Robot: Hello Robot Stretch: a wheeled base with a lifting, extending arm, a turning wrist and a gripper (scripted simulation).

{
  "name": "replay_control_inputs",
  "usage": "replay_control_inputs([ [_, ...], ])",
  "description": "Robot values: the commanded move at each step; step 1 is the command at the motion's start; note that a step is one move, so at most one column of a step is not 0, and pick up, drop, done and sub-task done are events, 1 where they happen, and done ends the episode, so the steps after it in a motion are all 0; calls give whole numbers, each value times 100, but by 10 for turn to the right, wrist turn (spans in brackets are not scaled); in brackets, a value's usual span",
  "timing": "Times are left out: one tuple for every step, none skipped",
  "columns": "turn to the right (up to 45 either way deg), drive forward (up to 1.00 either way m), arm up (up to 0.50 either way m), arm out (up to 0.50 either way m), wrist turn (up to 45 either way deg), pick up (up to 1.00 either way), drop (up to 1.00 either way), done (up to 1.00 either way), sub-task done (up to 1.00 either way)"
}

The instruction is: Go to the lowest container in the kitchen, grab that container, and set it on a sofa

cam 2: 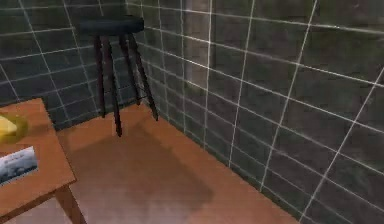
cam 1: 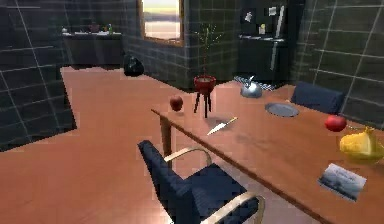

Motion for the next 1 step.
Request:
replay_control_inputs([
  [450,0,0,0,0,0,0,0,0],
])
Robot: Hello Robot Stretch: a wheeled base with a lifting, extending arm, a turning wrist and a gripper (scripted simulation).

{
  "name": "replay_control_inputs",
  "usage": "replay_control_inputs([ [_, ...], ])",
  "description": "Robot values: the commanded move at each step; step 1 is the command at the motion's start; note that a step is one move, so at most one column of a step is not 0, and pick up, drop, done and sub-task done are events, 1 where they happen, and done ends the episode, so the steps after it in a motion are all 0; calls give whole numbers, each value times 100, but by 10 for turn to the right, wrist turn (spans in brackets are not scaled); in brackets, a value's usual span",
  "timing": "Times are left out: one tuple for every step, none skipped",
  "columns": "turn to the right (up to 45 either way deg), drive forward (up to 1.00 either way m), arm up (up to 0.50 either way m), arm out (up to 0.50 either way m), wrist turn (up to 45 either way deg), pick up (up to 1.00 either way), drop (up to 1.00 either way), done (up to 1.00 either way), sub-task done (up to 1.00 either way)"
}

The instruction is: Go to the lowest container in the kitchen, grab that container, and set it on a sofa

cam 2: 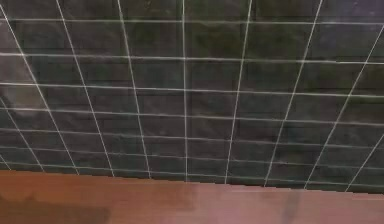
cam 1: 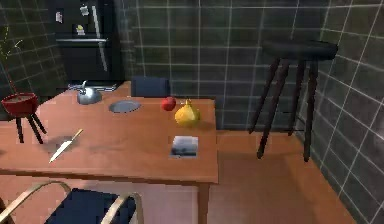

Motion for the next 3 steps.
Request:
replay_control_inputs([
  [300,0,0,0,0,0,0,0,0],
  [0,70,0,0,0,0,0,0,0],
  [-210,0,0,0,0,0,0,0,0],
])
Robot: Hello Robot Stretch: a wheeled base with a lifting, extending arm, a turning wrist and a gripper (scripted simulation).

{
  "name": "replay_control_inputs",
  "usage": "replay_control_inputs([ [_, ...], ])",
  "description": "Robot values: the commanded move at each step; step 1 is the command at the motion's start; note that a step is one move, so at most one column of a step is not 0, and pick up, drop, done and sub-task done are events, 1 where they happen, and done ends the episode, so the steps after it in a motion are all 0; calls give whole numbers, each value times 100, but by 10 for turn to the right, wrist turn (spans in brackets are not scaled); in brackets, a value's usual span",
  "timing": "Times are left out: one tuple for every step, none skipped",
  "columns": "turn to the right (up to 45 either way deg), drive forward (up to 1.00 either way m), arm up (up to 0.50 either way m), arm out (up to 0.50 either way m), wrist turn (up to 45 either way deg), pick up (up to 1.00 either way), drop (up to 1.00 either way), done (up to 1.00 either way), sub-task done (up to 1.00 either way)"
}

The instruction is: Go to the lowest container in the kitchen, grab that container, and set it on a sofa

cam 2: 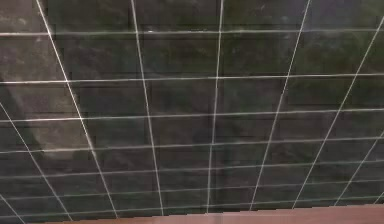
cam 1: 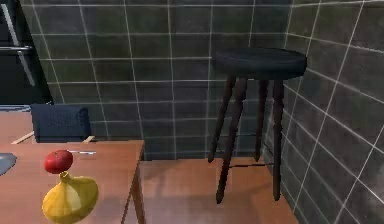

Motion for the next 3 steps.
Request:
replay_control_inputs([
  [0,35,0,0,0,0,0,0,0],
  [-450,0,0,0,0,0,0,0,0],
  [-450,0,0,0,0,0,0,0,0],
])
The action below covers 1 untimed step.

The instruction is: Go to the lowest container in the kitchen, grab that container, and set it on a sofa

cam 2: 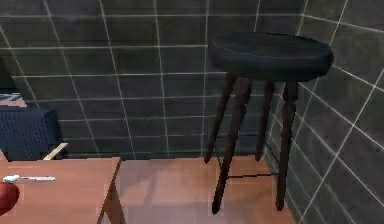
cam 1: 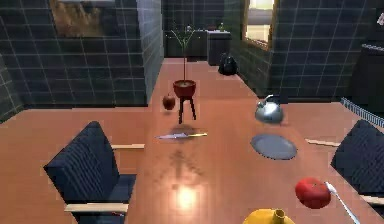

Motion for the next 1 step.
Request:
replay_control_inputs([
  [-450,0,0,0,0,0,0,0,0],
])
